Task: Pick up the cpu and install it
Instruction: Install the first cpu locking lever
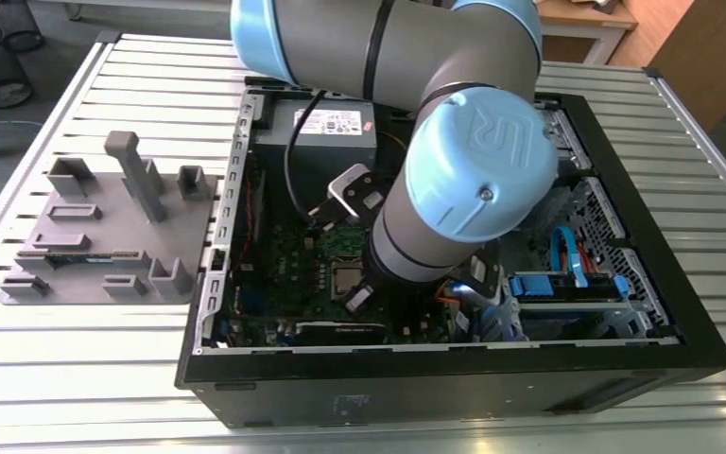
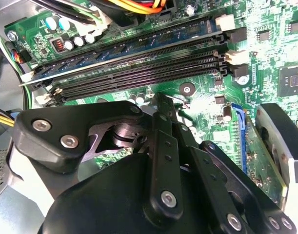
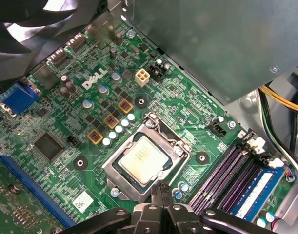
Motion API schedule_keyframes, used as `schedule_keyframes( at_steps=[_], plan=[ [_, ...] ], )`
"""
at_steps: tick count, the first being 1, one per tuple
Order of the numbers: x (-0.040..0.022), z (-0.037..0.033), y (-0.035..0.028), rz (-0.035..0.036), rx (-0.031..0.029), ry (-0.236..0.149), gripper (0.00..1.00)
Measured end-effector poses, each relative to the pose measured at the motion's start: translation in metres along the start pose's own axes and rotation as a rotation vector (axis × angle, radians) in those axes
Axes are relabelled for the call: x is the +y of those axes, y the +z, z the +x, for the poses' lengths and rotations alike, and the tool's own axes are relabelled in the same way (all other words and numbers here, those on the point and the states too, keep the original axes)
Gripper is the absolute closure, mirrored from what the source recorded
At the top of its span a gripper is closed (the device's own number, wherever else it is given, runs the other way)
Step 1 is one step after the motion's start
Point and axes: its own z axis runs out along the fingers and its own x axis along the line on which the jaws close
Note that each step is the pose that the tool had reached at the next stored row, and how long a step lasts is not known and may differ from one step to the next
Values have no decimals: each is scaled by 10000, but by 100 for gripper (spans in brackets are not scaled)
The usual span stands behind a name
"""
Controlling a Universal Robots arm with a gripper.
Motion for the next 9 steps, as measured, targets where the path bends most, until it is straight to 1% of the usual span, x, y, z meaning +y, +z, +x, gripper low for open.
schedule_keyframes(
  at_steps=[4,9],
  plan=[
    [0,1,1,-45,101,-412,89],
    [-1,1,2,-49,107,-445,89]
  ],
)
